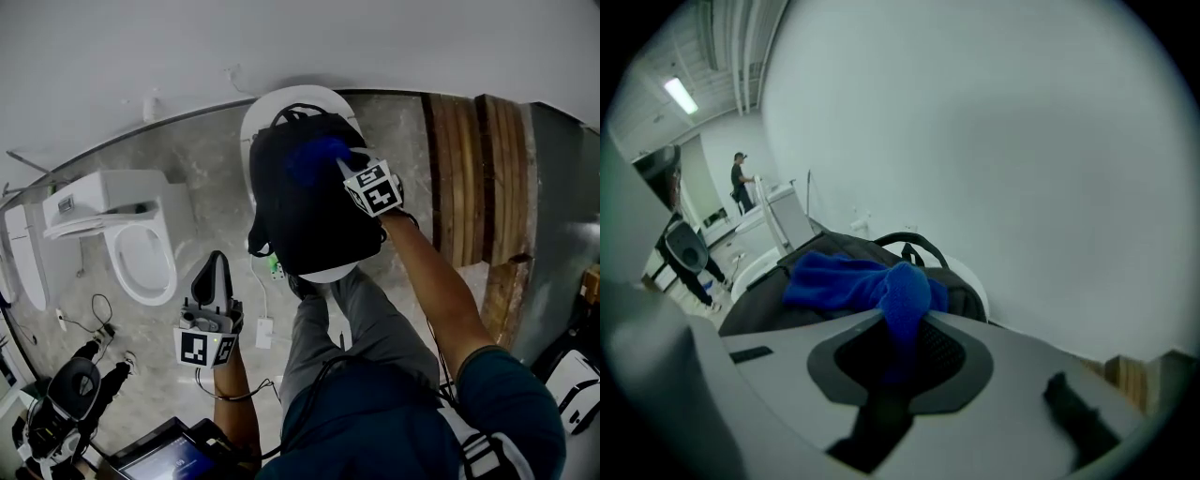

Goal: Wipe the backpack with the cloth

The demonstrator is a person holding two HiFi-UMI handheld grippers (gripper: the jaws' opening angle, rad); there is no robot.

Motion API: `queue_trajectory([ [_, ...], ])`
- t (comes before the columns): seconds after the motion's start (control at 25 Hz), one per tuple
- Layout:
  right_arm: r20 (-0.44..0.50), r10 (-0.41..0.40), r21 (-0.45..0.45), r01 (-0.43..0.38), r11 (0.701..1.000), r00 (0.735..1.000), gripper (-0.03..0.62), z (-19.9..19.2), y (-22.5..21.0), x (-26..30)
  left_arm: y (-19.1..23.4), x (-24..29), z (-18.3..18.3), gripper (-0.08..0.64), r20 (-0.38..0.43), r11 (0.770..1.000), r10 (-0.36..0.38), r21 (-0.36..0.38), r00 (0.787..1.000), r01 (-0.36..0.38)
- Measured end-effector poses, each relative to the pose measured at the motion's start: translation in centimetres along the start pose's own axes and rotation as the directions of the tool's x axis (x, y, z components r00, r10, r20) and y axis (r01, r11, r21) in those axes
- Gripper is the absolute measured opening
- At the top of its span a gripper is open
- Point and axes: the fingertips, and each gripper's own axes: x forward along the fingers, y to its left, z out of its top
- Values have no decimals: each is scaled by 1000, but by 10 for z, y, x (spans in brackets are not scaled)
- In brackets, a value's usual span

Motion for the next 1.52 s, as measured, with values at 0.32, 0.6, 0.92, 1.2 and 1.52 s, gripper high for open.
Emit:
queue_trajectory([
  [0.32, 101, -51, 237, 26, 971, 994, 52, -104, 49, -82, -14, 5, 8, 5, -4, 999, -48, 13, 999, 48],
  [0.6, 31, -27, 302, 17, 953, 999, 52, -184, 94, -93, -36, -1, 32, 5, 10, 995, -89, 42, 996, 89],
  [0.92, -125, 104, 400, -46, 915, 987, 52, -242, 132, -93, -65, -27, 59, 4, 20, 990, -117, 75, 993, 115],
  [1.2, 63, 36, 395, -58, 917, 997, 51, -165, 131, -140, -87, -60, 90, 5, 47, 986, -136, 104, 990, 130],
  [1.52, 448, -135, 279, 5, 960, 884, 51, -23, 125, -284, -112, -106, 133, 5, 128, 976, -174, 151, 976, 154],
])
